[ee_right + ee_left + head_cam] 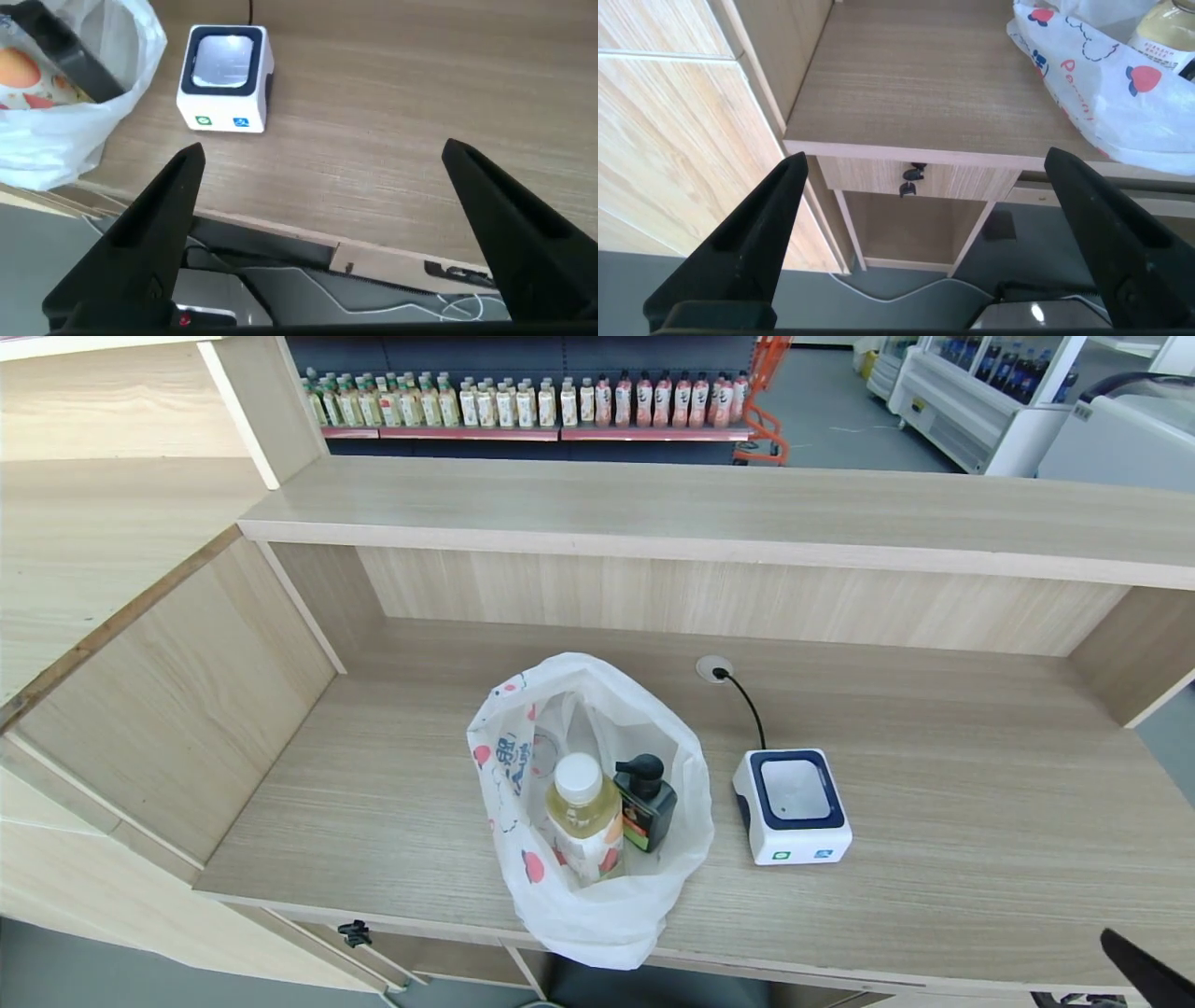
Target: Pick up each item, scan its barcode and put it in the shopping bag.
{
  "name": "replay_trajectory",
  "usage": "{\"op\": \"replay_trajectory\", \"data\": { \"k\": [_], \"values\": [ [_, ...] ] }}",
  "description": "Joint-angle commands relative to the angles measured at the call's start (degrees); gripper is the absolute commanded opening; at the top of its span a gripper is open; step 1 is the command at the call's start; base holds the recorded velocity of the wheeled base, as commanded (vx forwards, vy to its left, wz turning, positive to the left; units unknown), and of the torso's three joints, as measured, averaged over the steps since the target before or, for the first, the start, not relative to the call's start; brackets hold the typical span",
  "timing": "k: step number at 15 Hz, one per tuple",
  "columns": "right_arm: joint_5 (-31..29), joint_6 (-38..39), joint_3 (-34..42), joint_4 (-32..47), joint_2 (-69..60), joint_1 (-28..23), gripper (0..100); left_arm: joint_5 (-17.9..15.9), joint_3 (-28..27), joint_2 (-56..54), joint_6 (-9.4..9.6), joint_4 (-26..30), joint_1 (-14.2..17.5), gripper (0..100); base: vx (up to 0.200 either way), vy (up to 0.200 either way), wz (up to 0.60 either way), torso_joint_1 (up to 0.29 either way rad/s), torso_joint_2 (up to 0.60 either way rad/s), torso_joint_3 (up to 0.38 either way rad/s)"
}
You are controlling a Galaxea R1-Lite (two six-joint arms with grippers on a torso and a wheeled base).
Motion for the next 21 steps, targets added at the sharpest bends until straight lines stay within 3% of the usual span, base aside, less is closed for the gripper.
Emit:
{"op": "replay_trajectory", "data": {
  "k": [1,4,8,11,21],
  "values": [
    [2.6,-0.5,5.4,4.7,-15.1,-1.6,100,0.0,0.0,0.1,0.0,0.0,0.0,100,0.0,0.0,0.0,0.0,0.0,0.0],
    [4.6,-0.6,5.4,17.8,-27.7,-1.6,100,0.0,0.0,0.1,0.0,0.0,0.0,100,0.0,0.0,0.0,0.0,0.0,0.0],
    [4.5,-2.2,5.4,18.1,-32.0,-0.9,100,0.0,0.0,0.1,-0.09,0.0,0.0,100,0.0,0.0,0.0,0.0,0.0,0.0],
    [-1.2,-2.0,5.2,21.2,-32.0,-0.9,100,0.0,0.0,0.1,0.0,0.0,0.0,100,0.0,0.0,0.0,0.0,0.0,0.0],
    [-1.4,-0.5,5.1,21.4,-32.0,-1.0,100,0.0,0.0,0.1,0.0,0.0,0.0,100,0.0,0.0,0.0,0.0,0.0,0.0]
  ]
}}
